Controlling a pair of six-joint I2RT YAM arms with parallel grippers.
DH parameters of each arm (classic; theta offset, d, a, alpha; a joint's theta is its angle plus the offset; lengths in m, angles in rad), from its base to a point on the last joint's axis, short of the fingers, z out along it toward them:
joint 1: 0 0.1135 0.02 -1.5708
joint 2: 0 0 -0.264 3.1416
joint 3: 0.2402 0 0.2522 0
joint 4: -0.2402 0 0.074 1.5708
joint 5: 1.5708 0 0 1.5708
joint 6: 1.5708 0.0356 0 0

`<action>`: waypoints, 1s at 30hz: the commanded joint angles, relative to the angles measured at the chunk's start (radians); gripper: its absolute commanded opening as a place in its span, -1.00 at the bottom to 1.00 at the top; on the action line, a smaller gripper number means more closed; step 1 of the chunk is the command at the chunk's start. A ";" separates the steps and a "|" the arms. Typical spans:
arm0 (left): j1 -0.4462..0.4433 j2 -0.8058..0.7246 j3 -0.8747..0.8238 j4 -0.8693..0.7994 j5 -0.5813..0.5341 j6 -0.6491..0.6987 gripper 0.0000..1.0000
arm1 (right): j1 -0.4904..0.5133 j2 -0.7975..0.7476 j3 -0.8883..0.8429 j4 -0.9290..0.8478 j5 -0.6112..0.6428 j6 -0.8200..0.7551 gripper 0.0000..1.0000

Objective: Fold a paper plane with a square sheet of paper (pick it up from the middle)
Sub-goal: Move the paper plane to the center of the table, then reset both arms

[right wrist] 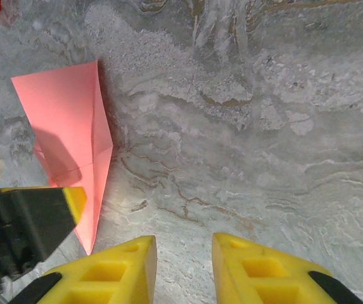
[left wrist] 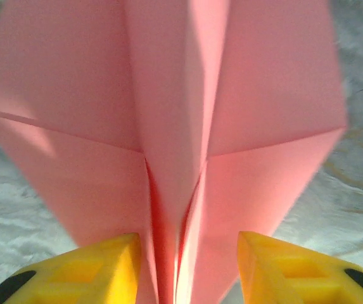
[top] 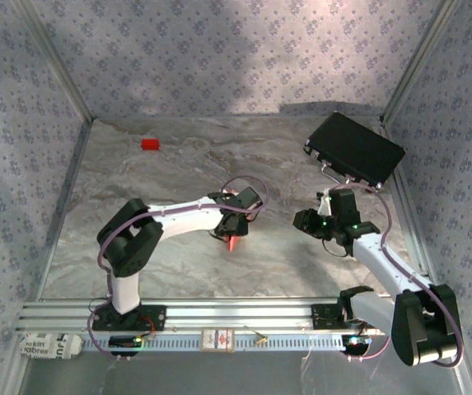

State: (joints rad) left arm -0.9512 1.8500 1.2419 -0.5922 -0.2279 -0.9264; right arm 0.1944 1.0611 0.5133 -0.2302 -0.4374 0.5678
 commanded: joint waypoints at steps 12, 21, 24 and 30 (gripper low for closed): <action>0.025 -0.324 -0.158 0.040 -0.132 0.089 0.03 | -0.044 -0.081 0.192 -0.207 0.350 -0.212 0.23; 0.317 -0.619 -0.467 0.249 -0.190 0.336 0.87 | -0.076 0.000 0.033 0.227 0.814 -0.495 0.98; 0.462 -0.643 -0.512 0.286 -0.178 0.400 1.00 | -0.143 0.098 0.027 0.289 0.833 -0.441 0.98; 0.637 -0.639 -0.573 0.420 -0.247 0.494 0.99 | -0.172 0.252 -0.062 0.662 0.701 -0.537 0.98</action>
State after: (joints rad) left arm -0.3428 1.2240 0.6933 -0.2749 -0.4164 -0.5186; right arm 0.0284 1.2766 0.4759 0.1944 0.3004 0.1062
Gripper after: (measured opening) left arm 0.996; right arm 0.990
